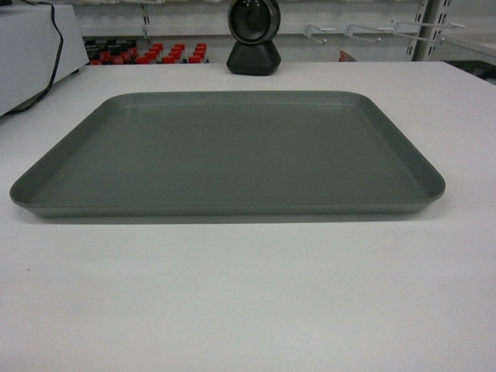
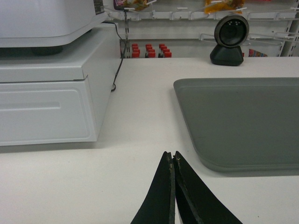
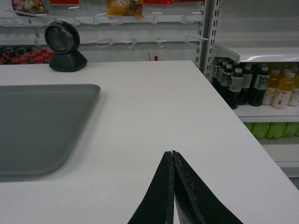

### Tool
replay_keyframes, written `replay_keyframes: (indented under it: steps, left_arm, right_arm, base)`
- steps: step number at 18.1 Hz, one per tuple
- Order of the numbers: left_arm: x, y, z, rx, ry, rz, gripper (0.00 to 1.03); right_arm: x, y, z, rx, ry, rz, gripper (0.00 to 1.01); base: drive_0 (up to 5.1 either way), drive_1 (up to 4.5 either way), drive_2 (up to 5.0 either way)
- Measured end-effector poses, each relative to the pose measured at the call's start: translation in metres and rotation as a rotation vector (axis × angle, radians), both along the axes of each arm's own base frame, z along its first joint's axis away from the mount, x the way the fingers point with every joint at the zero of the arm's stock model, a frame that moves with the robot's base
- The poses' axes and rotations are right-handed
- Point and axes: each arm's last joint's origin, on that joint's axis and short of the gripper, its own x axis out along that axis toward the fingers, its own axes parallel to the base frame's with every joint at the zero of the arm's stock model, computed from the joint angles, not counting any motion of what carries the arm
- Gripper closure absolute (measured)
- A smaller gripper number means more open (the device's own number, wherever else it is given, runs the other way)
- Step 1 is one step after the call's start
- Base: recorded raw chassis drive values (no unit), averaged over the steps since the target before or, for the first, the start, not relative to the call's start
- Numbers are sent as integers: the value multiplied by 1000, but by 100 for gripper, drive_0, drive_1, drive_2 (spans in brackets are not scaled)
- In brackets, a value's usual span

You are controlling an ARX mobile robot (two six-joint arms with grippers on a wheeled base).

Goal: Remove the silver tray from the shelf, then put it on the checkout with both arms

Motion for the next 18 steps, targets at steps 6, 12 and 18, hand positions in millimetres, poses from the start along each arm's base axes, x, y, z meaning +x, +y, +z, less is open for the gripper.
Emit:
replay_keyframes:
  steps: [6,12,18]
  left_arm:
    - [-11,0,-11,0,-10,-2,102]
    - [-17,0,-11,0,-14,-1,102]
    - [-29,0,-15,1,2,2,102]
  right_arm:
    - [-14,0,-15,0,2,0,100]
    - [-21,0,-14,0,-11,0,100]
    - [-35,0,-18,-1,14,1,100]
  base:
    - [0,0,0]
    - [0,0,0]
    - [0,0,0]
